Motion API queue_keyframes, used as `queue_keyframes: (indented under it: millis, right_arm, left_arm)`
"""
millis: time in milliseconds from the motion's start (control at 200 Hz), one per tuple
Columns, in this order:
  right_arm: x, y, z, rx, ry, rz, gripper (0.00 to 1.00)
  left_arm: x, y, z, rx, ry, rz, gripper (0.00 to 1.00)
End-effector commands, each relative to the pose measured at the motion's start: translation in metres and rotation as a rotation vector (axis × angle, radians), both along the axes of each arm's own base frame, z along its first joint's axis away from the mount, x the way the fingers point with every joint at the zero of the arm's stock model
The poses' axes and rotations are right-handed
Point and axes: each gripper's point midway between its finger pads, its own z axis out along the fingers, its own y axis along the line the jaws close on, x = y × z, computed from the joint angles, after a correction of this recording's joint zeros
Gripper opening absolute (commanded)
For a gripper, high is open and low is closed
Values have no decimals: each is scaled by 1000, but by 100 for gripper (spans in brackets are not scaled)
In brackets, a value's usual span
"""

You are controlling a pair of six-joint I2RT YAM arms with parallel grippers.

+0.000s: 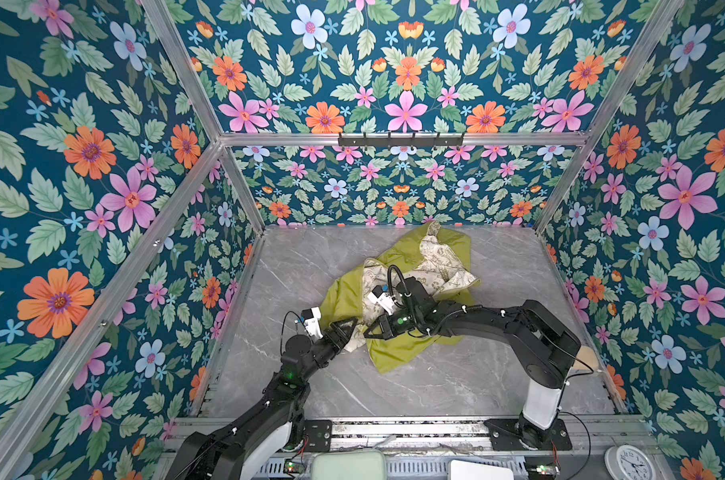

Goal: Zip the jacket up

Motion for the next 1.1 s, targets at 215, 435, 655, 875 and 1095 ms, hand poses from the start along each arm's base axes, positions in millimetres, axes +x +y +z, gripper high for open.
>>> queue_keyframes:
  millis: [215, 435, 655, 875, 1095]
  right_arm:
    - [1, 2, 1, -4, -33, 4, 0]
    - [0, 3, 1, 0, -39, 3, 0]
    - [-3, 4, 5, 7, -53, 9, 0]
    - [-5, 4, 4, 3, -58, 14, 0]
    - [-5, 5, 5, 5, -64, 15, 0]
  left_arm:
    - [-2, -6, 13, -99, 48, 4, 60]
    - [-3, -19, 15, -108, 74, -32, 56]
    - [-1, -24, 8, -88, 101, -34, 50]
    - [5, -28, 12, -93, 101, -34, 42]
    - [5, -27, 8, -88, 111, -27, 39]
